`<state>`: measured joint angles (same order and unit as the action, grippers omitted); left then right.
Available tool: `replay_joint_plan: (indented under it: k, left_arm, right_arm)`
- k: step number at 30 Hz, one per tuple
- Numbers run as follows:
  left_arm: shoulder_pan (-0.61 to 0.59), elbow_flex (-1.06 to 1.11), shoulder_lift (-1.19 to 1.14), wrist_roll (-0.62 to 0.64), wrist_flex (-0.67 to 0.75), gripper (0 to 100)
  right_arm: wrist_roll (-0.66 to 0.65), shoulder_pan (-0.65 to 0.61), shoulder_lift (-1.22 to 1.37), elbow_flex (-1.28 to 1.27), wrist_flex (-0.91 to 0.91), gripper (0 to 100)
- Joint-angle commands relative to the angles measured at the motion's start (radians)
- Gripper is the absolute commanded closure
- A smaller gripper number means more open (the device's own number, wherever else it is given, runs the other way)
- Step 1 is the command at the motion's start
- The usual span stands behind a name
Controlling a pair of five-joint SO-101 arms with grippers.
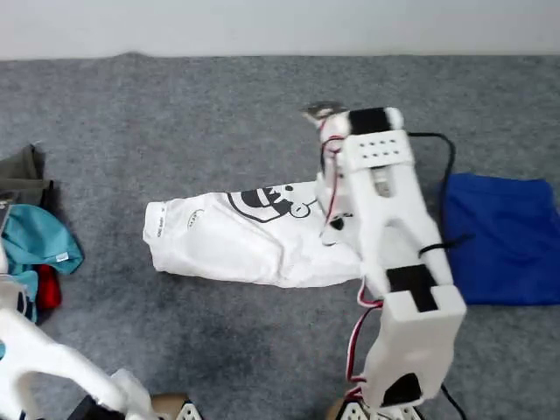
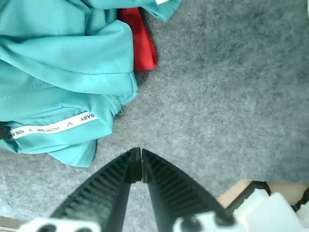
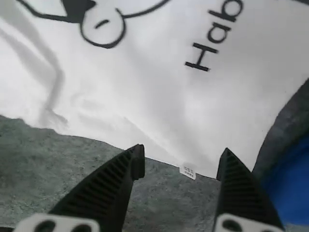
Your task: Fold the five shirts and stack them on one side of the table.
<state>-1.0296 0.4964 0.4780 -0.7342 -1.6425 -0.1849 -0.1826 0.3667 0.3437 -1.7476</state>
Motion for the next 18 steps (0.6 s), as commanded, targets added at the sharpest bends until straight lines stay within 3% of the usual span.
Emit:
replay_joint_plan:
  k: [1,18]
  left_arm:
    - [0.005,-0.036,0.028,-0.003,-0.021,99]
    - [0.005,-0.033,0.026,-0.003,-0.025,99]
  right_arm:
    - [0.037,0.084,0.012,0.006,0.028,74.5]
    - [0.041,0.200,0.182,0.006,0.248,74.5]
